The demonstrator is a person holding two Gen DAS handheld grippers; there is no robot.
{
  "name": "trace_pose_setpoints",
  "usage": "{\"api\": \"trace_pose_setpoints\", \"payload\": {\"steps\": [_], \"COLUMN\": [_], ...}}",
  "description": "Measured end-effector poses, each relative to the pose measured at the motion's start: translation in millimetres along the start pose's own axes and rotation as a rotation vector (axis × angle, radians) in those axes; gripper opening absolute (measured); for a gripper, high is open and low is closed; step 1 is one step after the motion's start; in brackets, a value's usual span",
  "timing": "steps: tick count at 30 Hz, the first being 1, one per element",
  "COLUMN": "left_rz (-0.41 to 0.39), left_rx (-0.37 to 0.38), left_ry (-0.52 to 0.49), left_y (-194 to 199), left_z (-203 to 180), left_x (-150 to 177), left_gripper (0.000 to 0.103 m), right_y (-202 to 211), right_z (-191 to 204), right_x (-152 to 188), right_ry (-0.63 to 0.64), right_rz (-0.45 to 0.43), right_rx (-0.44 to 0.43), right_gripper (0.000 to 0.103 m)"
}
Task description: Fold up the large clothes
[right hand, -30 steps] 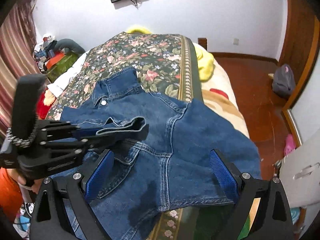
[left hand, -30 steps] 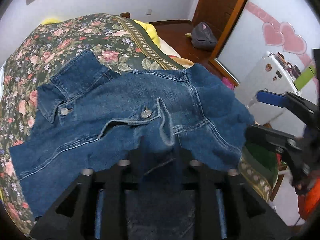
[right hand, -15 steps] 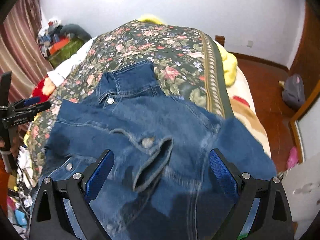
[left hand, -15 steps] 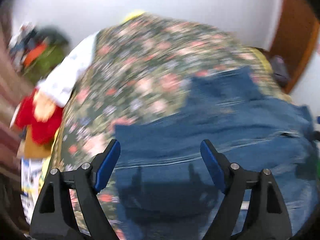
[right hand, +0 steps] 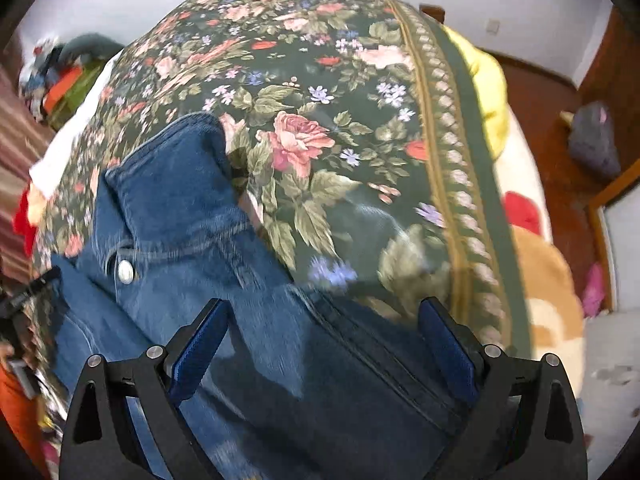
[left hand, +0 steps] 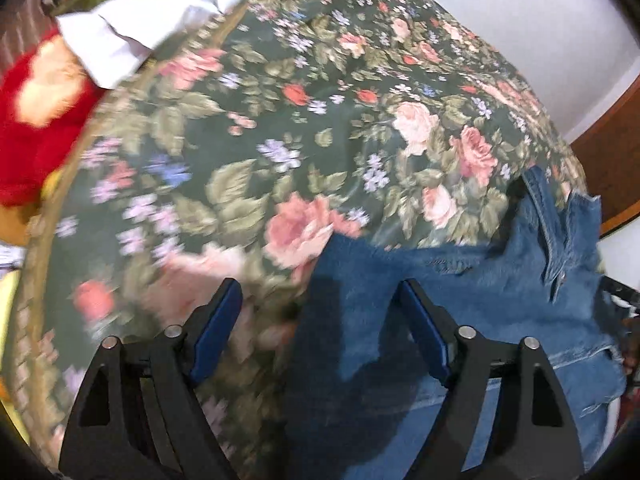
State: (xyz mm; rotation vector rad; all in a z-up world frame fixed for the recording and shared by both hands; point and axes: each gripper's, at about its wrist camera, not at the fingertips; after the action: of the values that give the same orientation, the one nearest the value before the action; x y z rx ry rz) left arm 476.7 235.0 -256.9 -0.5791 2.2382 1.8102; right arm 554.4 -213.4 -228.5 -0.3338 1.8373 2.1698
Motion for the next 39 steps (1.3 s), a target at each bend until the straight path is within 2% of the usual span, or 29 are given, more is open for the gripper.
{"api": "trace_pose_setpoints", "payload": {"steps": [2, 4, 5, 7, 9, 10, 12, 13, 16, 19, 27, 31, 33, 35, 37, 39], "left_rz": [0.011, 0.015, 0.022, 0.018, 0.001, -0.017, -0.073, -0.114, -0.190, -0.232, -0.267, -0.293, -0.271, -0.212, -0.164, -0.122], "left_rx": [0.067, 0.114, 0.126, 0.104, 0.068, 0.049, 0.014, -0.003, -0.050, -0.082, -0.147, -0.221, -0.236, -0.252, -0.272, -0.278], "left_ry": [0.021, 0.032, 0.026, 0.005, -0.028, -0.045, -0.079, -0.099, -0.117, -0.100, -0.052, -0.094, -0.092, -0.086, -0.085, -0.070], "left_y": [-11, -18, -20, -21, -17, -12, 4, 14, 37, 59, 80, 79, 69, 49, 32, 18], "left_z": [0, -5, -8, -17, -26, -30, -38, -40, -39, -27, 5, 3, 4, 7, 10, 14], "left_x": [-4, -5, -5, -6, -5, -5, -6, -6, -10, -16, -22, -22, -25, -28, -28, -28], "left_gripper": [0.067, 0.052, 0.042, 0.033, 0.024, 0.022, 0.017, 0.017, 0.016, 0.015, 0.014, 0.014, 0.014, 0.014, 0.015, 0.016], "right_y": [-5, -11, -16, -22, -27, -27, -20, -17, -15, -21, -25, -23, -37, -50, -50, -49], "right_z": [13, 28, 42, 60, 79, 83, 90, 92, 104, 120, 166, 178, 176, 168, 164, 165], "right_x": [-3, 0, 3, 10, 15, 15, 12, 8, -4, -15, -36, -39, -44, -46, -44, -40], "right_ry": [0.046, 0.083, 0.136, 0.217, 0.299, 0.304, 0.294, 0.289, 0.260, 0.262, 0.313, 0.345, 0.316, 0.283, 0.284, 0.322], "right_rz": [0.008, 0.019, 0.019, 0.006, -0.021, -0.026, -0.067, -0.082, -0.104, -0.118, -0.185, -0.226, -0.183, -0.140, -0.142, -0.113], "right_rx": [-0.050, -0.079, -0.074, -0.023, 0.015, 0.014, 0.006, -0.001, -0.011, 0.000, -0.055, -0.072, -0.063, -0.056, -0.072, -0.026], "right_gripper": [0.095, 0.094, 0.091, 0.078, 0.047, 0.042, 0.023, 0.021, 0.019, 0.019, 0.018, 0.018, 0.018, 0.018, 0.019, 0.026]}}
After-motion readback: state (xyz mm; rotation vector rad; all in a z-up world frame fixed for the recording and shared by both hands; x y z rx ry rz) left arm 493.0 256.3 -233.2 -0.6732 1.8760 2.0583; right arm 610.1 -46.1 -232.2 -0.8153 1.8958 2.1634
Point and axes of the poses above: each gripper's, at about its wrist camera, not at the fingertips, and y roughly against the way its jaws point, z to its left, x to its underside, and after that the axes turned 6 degrees about -y, right-handed
